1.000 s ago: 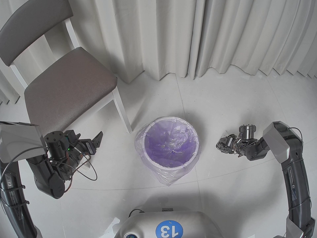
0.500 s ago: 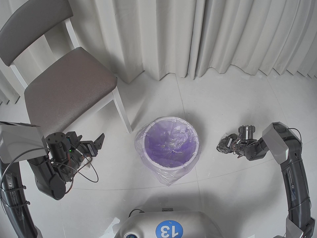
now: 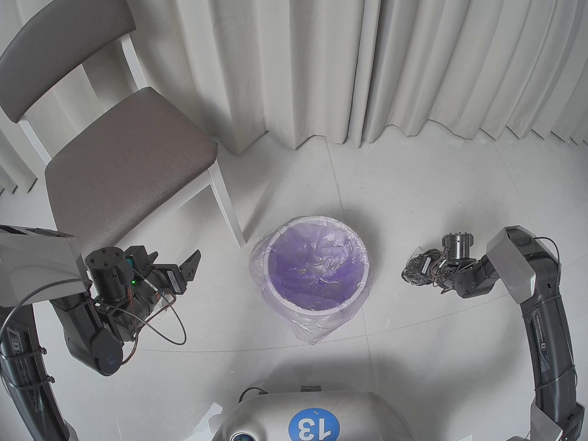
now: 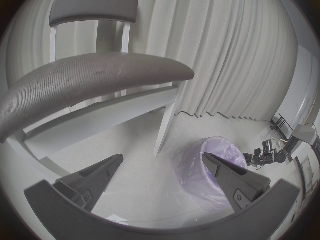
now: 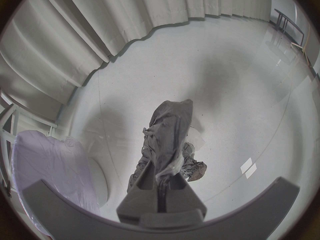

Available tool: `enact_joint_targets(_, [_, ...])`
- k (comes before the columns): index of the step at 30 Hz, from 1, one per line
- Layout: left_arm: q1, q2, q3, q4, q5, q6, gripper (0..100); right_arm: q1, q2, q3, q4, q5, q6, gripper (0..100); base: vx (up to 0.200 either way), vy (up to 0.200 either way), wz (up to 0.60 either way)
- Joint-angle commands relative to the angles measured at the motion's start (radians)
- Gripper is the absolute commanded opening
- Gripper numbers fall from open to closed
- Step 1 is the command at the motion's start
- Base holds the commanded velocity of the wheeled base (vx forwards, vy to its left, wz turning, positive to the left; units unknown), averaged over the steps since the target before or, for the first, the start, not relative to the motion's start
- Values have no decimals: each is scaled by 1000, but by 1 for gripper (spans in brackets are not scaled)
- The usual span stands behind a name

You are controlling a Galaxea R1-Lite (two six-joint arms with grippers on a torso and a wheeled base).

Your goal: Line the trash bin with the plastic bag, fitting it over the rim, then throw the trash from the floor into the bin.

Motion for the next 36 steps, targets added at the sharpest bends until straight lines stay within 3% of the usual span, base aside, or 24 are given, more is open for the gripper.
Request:
enact_joint_targets(1, [-33,-73,-3,-18,-6,2,100,0,-146,32,34,-5,-7,0,0,0,0])
enact_joint_targets(6, [-33,-69,-33,-18,-9,3,100,7,-402,67,241,3,-59,0,0,0,0])
enact_joint_targets(10, [-25,-68,-42,-18,-10,6,100,10,-579,101,317,6,-113,0,0,0,0])
enact_joint_targets(18, [57,-145,-78,-18,13,12,100,115,-872,305,253,-5,-214,0,0,0,0])
enact_joint_targets(21, [56,-192,-36,-18,5,22,100,138,-941,386,195,32,-268,0,0,0,0])
enact_joint_targets(26, [47,-257,36,11,0,92,100,174,-1059,498,152,120,-271,0,0,0,0])
enact_joint_targets(29, [53,-290,73,25,-3,100,100,236,-1117,547,146,189,-271,0,0,0,0])
enact_joint_targets(36, [21,-286,109,8,3,97,100,383,-1112,584,144,187,-279,0,0,0,0])
